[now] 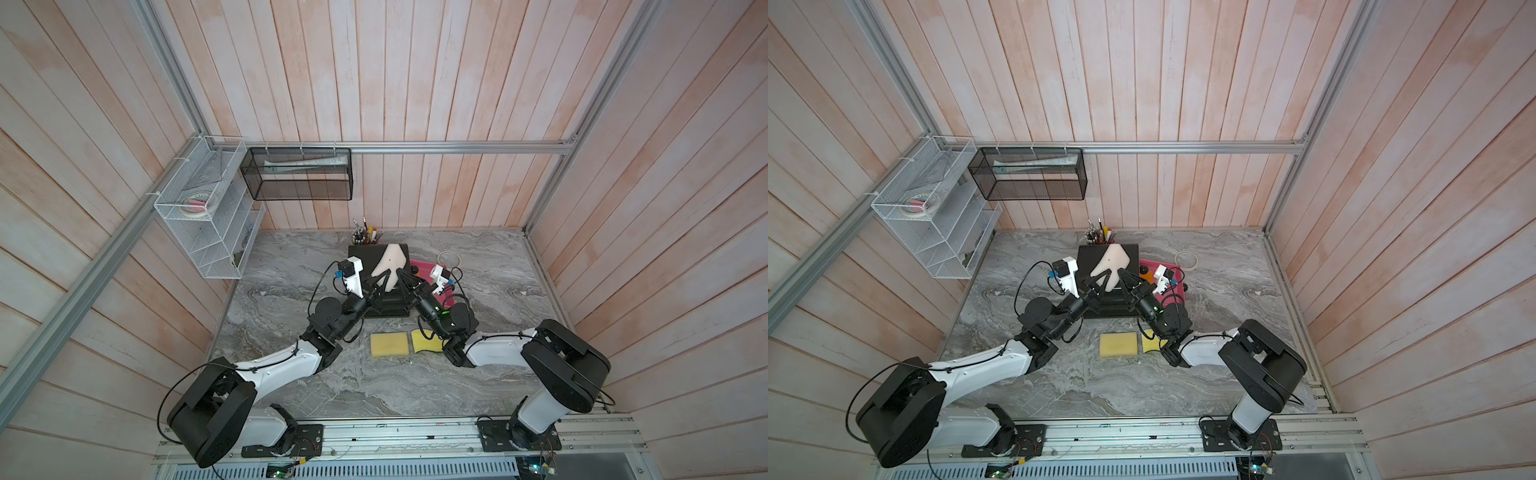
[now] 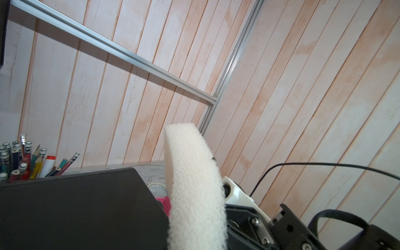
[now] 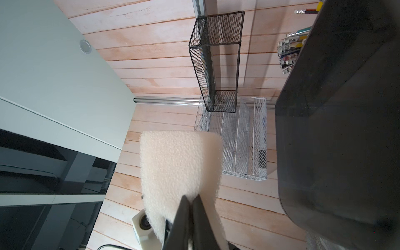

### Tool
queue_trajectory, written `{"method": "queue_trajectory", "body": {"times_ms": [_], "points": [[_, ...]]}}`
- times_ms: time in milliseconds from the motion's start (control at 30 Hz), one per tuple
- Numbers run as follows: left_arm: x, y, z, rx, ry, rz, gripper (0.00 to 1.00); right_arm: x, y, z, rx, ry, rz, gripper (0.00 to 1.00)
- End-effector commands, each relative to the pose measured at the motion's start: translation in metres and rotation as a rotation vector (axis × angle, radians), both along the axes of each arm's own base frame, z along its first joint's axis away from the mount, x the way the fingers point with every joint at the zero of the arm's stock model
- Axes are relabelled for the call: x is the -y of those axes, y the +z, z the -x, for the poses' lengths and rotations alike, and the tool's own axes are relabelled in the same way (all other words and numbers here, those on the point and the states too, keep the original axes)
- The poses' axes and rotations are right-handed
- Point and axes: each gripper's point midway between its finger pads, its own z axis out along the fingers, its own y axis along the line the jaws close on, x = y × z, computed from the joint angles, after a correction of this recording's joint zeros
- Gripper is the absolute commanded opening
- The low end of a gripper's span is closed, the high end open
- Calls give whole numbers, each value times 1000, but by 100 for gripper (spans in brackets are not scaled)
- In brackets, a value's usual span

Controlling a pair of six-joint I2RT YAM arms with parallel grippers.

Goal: Take the sponge out of the drawer
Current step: Pick up the sponge from the drawer, then place the sponge at the center of the board.

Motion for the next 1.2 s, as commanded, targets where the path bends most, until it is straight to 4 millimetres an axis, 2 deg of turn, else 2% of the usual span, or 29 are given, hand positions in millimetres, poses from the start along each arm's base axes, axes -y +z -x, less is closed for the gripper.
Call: {"method": "queue_trajectory", "body": {"times_ms": [0,100,200,367,500,633,733,833,933,1033,1167], "points": [[1,8,7,8,-21,-16,0,0,20,7,92,-7,10,18],[-3,7,11,-24,-27,-45,0,14,25,4,153,-83,109,29],[-10,1,13,-87,-31,-95,0,28,21,-6,196,-166,296,39],[-31,-9,26,-197,-92,-140,0,56,32,-8,284,-299,548,45],[-50,-34,42,-313,-119,-202,0,65,47,-6,354,-347,760,49],[-60,-50,66,-374,-183,-189,0,89,44,0,336,-431,776,51],[-62,-60,75,-428,-207,-194,2,99,42,3,330,-461,809,51],[-61,-69,78,-478,-222,-179,2,101,36,3,324,-463,833,52],[-62,-91,79,-555,-216,-182,2,98,28,3,325,-440,847,52],[-69,-115,80,-625,-171,-191,2,96,25,4,330,-430,849,52],[-79,-134,81,-683,-90,-221,3,96,21,4,333,-428,863,52]]}}
